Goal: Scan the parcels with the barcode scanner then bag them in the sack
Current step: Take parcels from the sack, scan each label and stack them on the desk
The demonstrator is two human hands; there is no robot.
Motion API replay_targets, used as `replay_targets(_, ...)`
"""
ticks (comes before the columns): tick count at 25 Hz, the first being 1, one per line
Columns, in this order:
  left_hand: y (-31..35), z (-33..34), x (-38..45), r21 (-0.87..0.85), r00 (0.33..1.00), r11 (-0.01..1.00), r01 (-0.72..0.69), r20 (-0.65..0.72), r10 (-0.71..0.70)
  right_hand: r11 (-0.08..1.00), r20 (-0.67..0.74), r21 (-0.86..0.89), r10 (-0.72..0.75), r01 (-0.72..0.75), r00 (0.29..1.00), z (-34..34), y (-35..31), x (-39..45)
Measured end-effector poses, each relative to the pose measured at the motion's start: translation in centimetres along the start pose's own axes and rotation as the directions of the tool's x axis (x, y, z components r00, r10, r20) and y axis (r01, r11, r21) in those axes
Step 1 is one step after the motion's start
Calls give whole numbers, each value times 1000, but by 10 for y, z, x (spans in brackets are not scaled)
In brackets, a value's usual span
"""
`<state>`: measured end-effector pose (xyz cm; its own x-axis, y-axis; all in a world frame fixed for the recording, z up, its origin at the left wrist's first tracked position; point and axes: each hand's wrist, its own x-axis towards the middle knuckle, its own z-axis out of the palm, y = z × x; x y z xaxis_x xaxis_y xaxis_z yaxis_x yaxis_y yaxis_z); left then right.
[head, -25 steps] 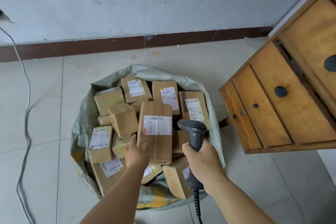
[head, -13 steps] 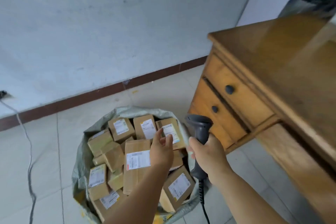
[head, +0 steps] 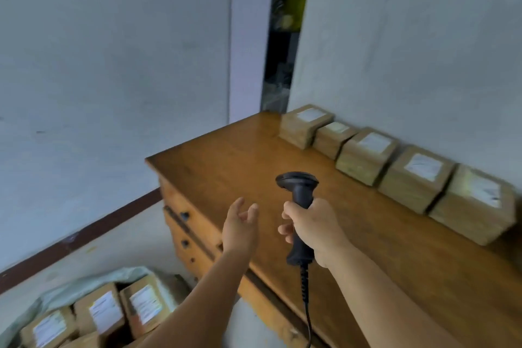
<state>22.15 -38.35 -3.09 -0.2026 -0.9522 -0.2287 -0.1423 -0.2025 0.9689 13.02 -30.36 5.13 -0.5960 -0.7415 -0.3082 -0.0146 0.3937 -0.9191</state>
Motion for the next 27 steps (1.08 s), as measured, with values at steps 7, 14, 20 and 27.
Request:
replay_targets(7,62,149,-16,100,972,989,-110,219,86,993,-250,117,41,-12,967,-146,-21,10)
replay_targets(14,96,265,9,179,887,960,-216,448,116,988,-465,150,91,-23,880,-228,-27,43)
replay_targets(20,113,340,61,278,685,852,-444,718,122,970,-579,238,189,-58,793,-273,-46,103)
replay_targets(27,100,408,110,392,564,599,-698,817,123,960,-616,263,239,-90,751,-298,-66,152)
